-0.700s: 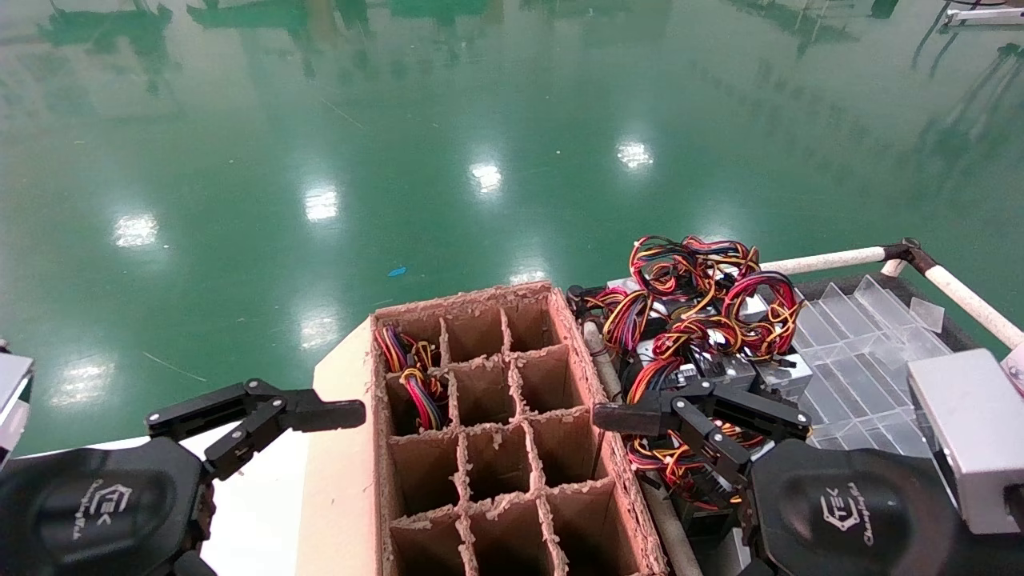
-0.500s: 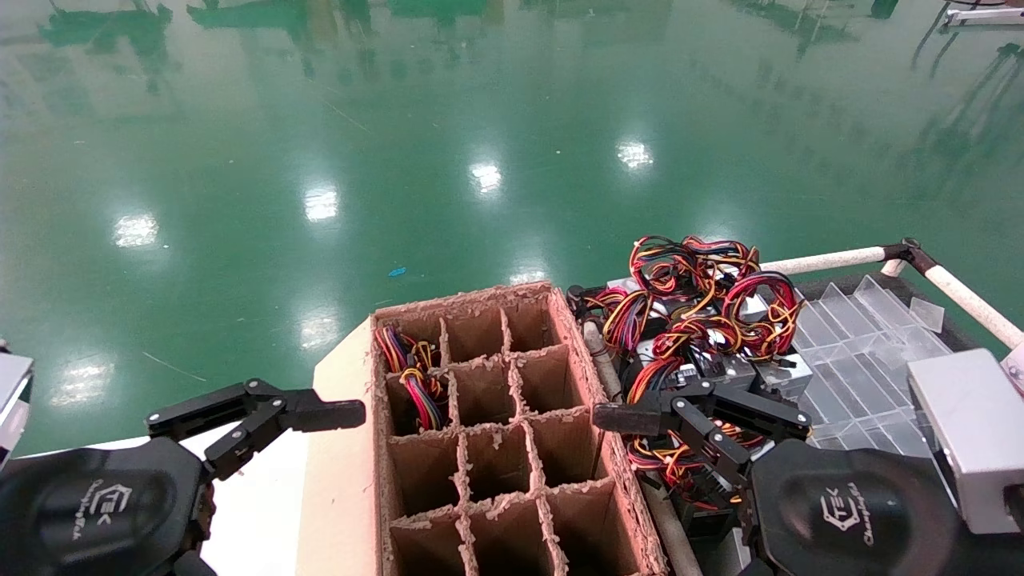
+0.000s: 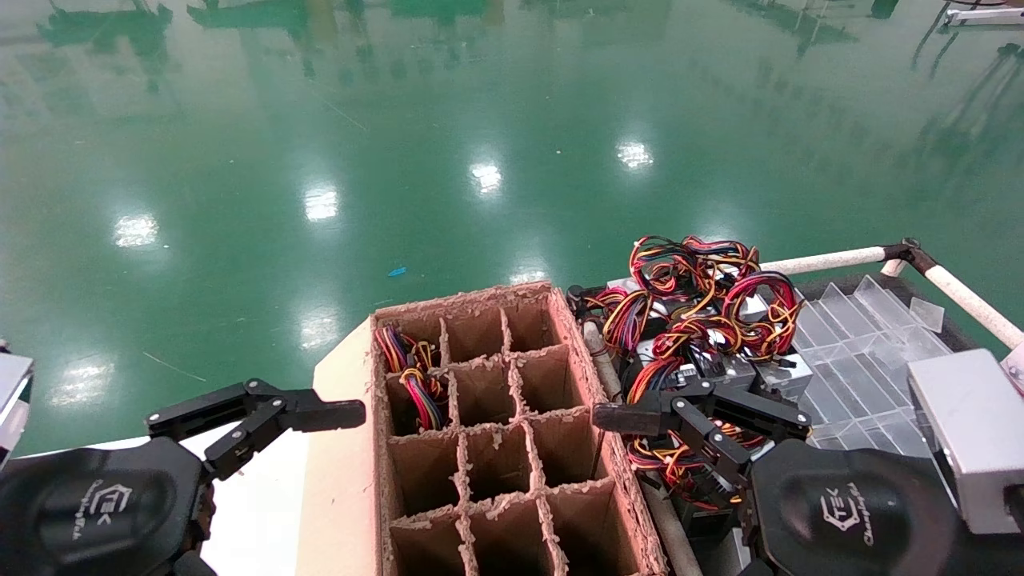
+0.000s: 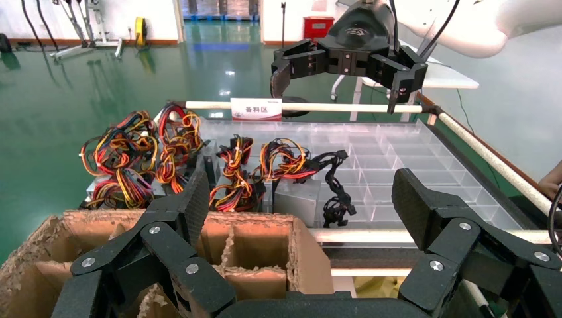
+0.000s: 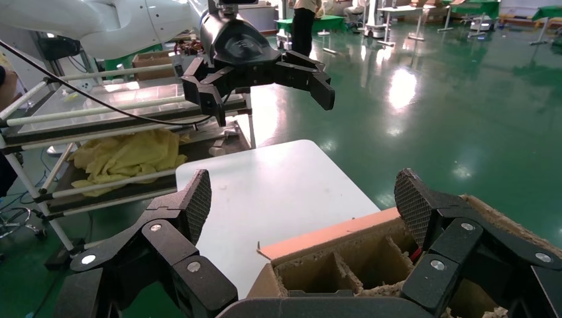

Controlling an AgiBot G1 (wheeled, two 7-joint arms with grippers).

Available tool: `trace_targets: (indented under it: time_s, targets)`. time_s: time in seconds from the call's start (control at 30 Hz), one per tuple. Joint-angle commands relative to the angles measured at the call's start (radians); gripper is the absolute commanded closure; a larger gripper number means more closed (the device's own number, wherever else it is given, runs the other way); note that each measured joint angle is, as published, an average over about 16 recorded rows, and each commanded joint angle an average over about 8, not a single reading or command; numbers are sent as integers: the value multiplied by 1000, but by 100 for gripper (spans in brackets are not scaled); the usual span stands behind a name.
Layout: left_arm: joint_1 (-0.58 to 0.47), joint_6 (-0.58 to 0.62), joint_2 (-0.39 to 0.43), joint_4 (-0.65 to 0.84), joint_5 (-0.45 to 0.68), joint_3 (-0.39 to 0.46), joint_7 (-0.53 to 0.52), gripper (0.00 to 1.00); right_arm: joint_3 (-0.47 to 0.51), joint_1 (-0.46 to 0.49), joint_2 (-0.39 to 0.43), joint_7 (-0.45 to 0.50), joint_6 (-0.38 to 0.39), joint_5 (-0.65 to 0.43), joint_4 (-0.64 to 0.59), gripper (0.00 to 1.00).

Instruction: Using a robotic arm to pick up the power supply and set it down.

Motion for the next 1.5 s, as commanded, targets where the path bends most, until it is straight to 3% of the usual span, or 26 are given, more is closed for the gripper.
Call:
trace_targets:
  time_s: [0.03,0.7,0.73,0.97,1.0,1.5]
  targets:
    - [0,0,0,0,0,0,0,0,0,0,0,0,0,0,0,0]
    - [0,0,0,0,0,0,0,0,0,0,0,0,0,0,0,0]
    - [0,0,0,0,0,0,0,4,0,0,0,0,0,0,0,0]
    - [0,0,0,0,0,0,0,90,0,0,0,0,0,0,0,0]
    - [0,0,0,0,0,0,0,99,0,0,0,0,0,0,0,0]
    - [0,0,0,0,0,0,0,100,0,0,0,0,0,0,0,0]
